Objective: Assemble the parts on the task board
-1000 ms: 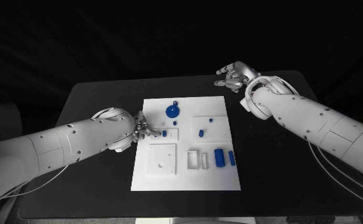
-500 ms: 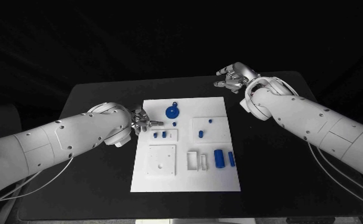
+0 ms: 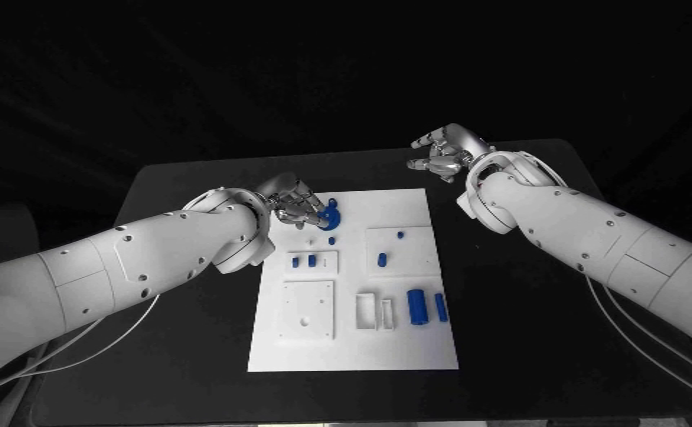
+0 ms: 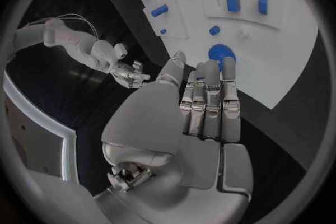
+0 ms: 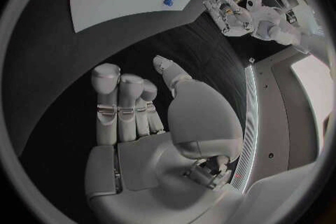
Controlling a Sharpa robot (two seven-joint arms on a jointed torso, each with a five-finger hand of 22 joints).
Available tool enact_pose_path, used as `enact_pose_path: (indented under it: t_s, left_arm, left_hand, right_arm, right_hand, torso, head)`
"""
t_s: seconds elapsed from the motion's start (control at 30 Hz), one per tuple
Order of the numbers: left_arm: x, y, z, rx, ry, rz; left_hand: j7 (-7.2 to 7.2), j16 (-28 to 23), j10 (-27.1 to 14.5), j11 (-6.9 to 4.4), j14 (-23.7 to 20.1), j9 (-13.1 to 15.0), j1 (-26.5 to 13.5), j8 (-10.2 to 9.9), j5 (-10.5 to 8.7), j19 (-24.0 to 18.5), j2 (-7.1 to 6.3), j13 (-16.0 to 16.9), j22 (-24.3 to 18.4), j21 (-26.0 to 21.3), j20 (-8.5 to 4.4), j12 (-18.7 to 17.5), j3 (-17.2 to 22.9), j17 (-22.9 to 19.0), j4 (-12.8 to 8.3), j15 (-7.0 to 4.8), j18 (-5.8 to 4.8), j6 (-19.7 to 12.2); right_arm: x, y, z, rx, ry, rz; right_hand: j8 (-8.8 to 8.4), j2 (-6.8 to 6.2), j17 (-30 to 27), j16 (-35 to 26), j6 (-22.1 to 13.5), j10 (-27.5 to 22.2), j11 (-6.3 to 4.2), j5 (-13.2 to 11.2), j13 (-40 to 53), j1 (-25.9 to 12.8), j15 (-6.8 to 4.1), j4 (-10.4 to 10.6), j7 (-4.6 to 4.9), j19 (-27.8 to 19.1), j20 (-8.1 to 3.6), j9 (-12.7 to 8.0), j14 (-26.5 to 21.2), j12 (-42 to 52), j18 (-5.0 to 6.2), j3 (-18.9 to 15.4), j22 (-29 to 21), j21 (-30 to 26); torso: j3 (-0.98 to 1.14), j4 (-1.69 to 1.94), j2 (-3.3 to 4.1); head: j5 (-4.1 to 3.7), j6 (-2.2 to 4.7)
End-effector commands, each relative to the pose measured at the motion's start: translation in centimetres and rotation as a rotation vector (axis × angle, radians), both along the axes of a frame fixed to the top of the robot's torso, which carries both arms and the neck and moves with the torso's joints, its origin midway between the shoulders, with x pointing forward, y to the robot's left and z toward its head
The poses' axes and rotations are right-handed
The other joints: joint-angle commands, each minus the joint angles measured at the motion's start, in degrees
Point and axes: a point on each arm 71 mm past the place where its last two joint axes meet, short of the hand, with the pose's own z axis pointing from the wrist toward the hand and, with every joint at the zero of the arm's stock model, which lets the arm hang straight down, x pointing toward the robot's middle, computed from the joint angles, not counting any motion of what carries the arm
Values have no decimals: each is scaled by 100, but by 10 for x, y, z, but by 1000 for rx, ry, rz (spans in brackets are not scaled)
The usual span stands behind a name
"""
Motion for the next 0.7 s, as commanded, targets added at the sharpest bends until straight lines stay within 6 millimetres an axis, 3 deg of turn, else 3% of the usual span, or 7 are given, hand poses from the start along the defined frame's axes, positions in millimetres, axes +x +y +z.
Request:
enact_pose_path:
  t_s: [0.03,0.2,0.33,0.47,0.7]
  left_arm:
    - [0,-11,8,12,-184,-111]
    - [0,-21,3,85,-244,-178]
    - [1,-26,-4,146,-269,-217]
    - [3,-30,-10,214,-280,-243]
    - [5,-32,-20,300,-260,-272]
  left_hand:
    - [7,-21,164,15,128,-7,88,-53,-68,-19,-22,-11,420,190,-31,-402,296,-18,-263,-37,113,110]
    - [25,-25,192,60,346,-12,51,-63,-127,-79,-60,-13,1135,535,-36,-673,689,-4,-625,-48,248,233]
    - [35,-16,72,99,425,-12,-117,-63,-149,-144,-103,-16,1131,839,-17,-683,923,32,-833,-38,308,306]
    - [49,-52,-152,162,418,-14,-209,-65,-218,-160,-192,-17,1106,851,28,-687,930,20,-856,4,331,242]
    - [48,-54,-205,176,448,-14,-229,-63,-353,-42,-290,-16,1059,631,66,-687,888,19,-727,23,347,198]
  right_arm:
    - [0,3,0,3,5,18]
    - [-1,4,0,5,5,21]
    - [-1,6,0,6,5,25]
    - [-1,7,1,6,5,28]
    - [-1,7,1,7,3,32]
  right_hand:
    - [-3,9,-9,-30,-4,2,-27,19,-5,-63,-5,31,-2,312,1,7,23,-17,88,-6,324,-23]
    - [-3,9,-9,-30,-4,2,-27,19,-5,-63,-5,31,-2,312,1,7,23,-17,88,-6,324,-23]
    - [-3,4,-16,-36,-1,-1,-27,27,-8,-62,-7,36,-3,310,-1,7,22,-20,87,3,319,-35]
    - [-3,4,-16,-36,-1,-1,-27,27,-8,-62,-7,36,-3,310,-1,7,22,-20,87,3,319,-35]
    - [-3,4,-16,-36,-1,-1,-27,27,-8,-62,-7,36,-3,310,-1,7,22,-20,87,3,319,-35]
  torso:
    - [-2,8,3]
    - [-8,6,3]
    - [-4,1,8]
    - [-3,4,11]
    - [-5,4,12]
  head:
    - [-18,12]
    - [-21,23]
    - [-19,32]
    - [-26,31]
    - [-33,18]
